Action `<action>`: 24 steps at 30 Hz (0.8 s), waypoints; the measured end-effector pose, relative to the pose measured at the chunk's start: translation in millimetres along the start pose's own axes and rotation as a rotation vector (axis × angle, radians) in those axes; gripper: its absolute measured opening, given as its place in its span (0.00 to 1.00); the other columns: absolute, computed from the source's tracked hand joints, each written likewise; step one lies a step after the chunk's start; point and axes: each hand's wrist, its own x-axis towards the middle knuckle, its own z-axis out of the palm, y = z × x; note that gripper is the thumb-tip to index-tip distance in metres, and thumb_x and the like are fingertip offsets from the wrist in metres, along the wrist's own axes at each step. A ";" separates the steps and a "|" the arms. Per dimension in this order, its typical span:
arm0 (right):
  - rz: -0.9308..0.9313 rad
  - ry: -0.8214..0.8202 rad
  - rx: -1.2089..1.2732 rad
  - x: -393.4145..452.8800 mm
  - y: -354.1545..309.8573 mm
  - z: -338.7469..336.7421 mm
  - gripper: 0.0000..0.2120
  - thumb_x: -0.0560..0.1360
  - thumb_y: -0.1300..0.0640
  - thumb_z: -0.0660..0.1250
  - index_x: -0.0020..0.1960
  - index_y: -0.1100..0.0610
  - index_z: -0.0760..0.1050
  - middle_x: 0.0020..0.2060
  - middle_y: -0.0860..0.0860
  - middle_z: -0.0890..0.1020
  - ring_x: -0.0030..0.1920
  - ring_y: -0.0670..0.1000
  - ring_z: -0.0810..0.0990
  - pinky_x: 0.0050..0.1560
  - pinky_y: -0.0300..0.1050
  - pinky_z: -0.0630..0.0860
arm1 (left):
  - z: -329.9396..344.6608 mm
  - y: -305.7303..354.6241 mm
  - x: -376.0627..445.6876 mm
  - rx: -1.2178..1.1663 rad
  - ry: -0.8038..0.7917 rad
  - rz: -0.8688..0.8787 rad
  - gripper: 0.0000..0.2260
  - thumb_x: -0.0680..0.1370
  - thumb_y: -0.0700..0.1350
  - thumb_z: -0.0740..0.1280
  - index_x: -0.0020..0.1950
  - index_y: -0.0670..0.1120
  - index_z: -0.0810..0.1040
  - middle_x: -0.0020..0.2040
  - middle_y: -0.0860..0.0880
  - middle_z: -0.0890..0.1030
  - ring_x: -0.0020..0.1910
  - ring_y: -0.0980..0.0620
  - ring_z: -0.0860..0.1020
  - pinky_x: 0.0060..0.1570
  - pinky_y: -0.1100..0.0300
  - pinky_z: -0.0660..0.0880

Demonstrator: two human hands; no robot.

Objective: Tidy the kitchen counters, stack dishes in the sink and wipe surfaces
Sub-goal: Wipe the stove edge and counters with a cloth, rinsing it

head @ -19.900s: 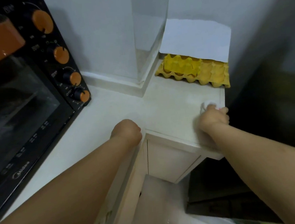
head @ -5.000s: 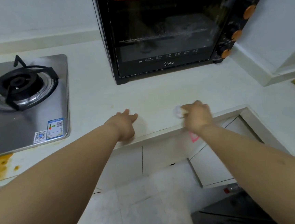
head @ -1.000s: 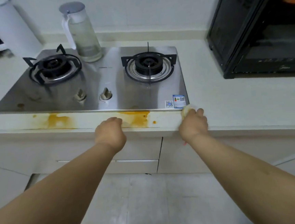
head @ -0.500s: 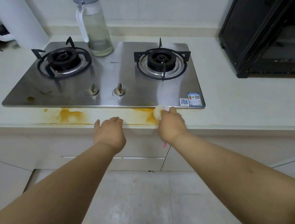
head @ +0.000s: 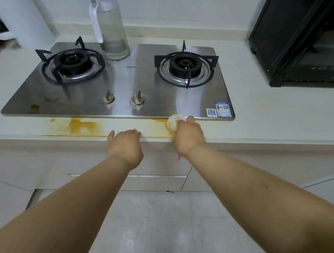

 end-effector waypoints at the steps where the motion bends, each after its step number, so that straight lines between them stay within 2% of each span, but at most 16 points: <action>1: -0.013 -0.011 -0.006 4.0 5.0 -1.3 0.22 0.73 0.64 0.62 0.66 0.57 0.70 0.64 0.56 0.67 0.62 0.59 0.70 0.59 0.47 0.69 | -1.6 0.6 0.8 0.008 -0.008 -0.001 0.29 0.73 0.39 0.59 0.74 0.53 0.64 0.76 0.54 0.62 0.73 0.51 0.63 0.76 0.49 0.45; 4: 0.080 0.034 -0.102 7.4 54.3 -22.2 0.19 0.69 0.65 0.61 0.59 0.55 0.75 0.60 0.58 0.74 0.58 0.58 0.75 0.50 0.45 0.73 | -6.1 0.7 1.3 0.014 -0.039 -0.002 0.29 0.73 0.39 0.59 0.74 0.53 0.63 0.76 0.54 0.61 0.74 0.52 0.62 0.75 0.48 0.44; 6: 0.233 0.083 -0.077 3.8 86.9 -37.8 0.20 0.70 0.66 0.58 0.59 0.56 0.75 0.58 0.59 0.71 0.55 0.60 0.75 0.47 0.45 0.73 | -7.7 0.8 0.2 0.017 -0.054 0.003 0.29 0.73 0.39 0.59 0.75 0.52 0.62 0.77 0.54 0.60 0.74 0.53 0.61 0.75 0.48 0.44; 8: 0.285 0.097 -0.052 0.4 97.0 -43.9 0.19 0.72 0.65 0.57 0.61 0.57 0.73 0.58 0.59 0.68 0.56 0.62 0.73 0.50 0.47 0.73 | -7.9 0.7 -0.2 0.025 -0.059 0.014 0.29 0.73 0.40 0.59 0.75 0.52 0.62 0.77 0.54 0.60 0.74 0.52 0.61 0.76 0.49 0.44; 10: 0.275 0.112 -0.027 -0.9 81.5 -38.4 0.19 0.73 0.65 0.59 0.63 0.57 0.73 0.61 0.59 0.67 0.59 0.62 0.73 0.52 0.47 0.72 | -7.2 1.1 -0.1 0.012 -0.052 0.017 0.30 0.73 0.40 0.60 0.75 0.52 0.62 0.77 0.54 0.60 0.74 0.52 0.61 0.76 0.49 0.45; 12: 0.175 0.095 -0.015 3.8 51.3 -21.6 0.19 0.72 0.64 0.61 0.62 0.57 0.74 0.64 0.58 0.66 0.60 0.61 0.73 0.52 0.48 0.75 | -6.1 -1.0 -1.0 0.005 -0.039 0.024 0.30 0.73 0.40 0.60 0.75 0.52 0.62 0.77 0.54 0.60 0.74 0.51 0.62 0.76 0.49 0.45; 15: 0.068 0.040 0.013 18.3 4.2 -0.9 0.19 0.71 0.64 0.62 0.60 0.57 0.75 0.64 0.56 0.66 0.60 0.61 0.72 0.47 0.44 0.76 | -3.9 -4.2 -1.7 -0.008 -0.024 0.041 0.30 0.73 0.39 0.60 0.75 0.53 0.62 0.77 0.54 0.60 0.74 0.51 0.61 0.76 0.49 0.45; 17: 0.064 0.048 -0.012 24.5 -10.5 -0.6 0.18 0.72 0.64 0.61 0.60 0.58 0.76 0.63 0.56 0.67 0.60 0.59 0.71 0.53 0.46 0.73 | -3.6 -5.8 -0.2 0.003 -0.021 0.041 0.30 0.72 0.39 0.60 0.75 0.53 0.63 0.76 0.54 0.61 0.74 0.51 0.62 0.76 0.50 0.45; 19: 0.024 0.023 -0.030 22.3 -5.1 -1.9 0.18 0.73 0.63 0.60 0.63 0.60 0.74 0.62 0.56 0.67 0.61 0.58 0.71 0.57 0.47 0.71 | -5.0 -5.3 2.4 0.005 -0.007 0.030 0.27 0.71 0.38 0.60 0.71 0.52 0.68 0.72 0.51 0.69 0.70 0.49 0.67 0.75 0.50 0.49; 21: -0.001 0.005 -0.034 17.4 15.8 -5.4 0.19 0.73 0.63 0.60 0.64 0.59 0.72 0.63 0.56 0.67 0.62 0.58 0.71 0.57 0.46 0.70 | -7.9 0.7 5.1 -0.002 0.019 0.011 0.22 0.70 0.37 0.60 0.63 0.49 0.75 0.61 0.48 0.77 0.62 0.46 0.73 0.74 0.50 0.56; 22: 0.011 0.014 -0.034 16.8 28.0 -7.8 0.19 0.73 0.63 0.60 0.64 0.58 0.73 0.63 0.56 0.67 0.62 0.58 0.70 0.57 0.47 0.71 | -8.7 2.8 6.0 -0.003 0.020 -0.001 0.20 0.69 0.37 0.60 0.60 0.48 0.76 0.58 0.47 0.78 0.59 0.45 0.74 0.73 0.50 0.57; 24: 0.077 0.058 -0.017 16.7 51.1 -13.8 0.18 0.72 0.62 0.58 0.61 0.57 0.74 0.63 0.58 0.70 0.63 0.59 0.70 0.55 0.46 0.71 | -8.2 3.5 4.5 -0.007 0.011 -0.020 0.21 0.69 0.37 0.60 0.60 0.50 0.76 0.58 0.48 0.78 0.60 0.46 0.74 0.72 0.51 0.58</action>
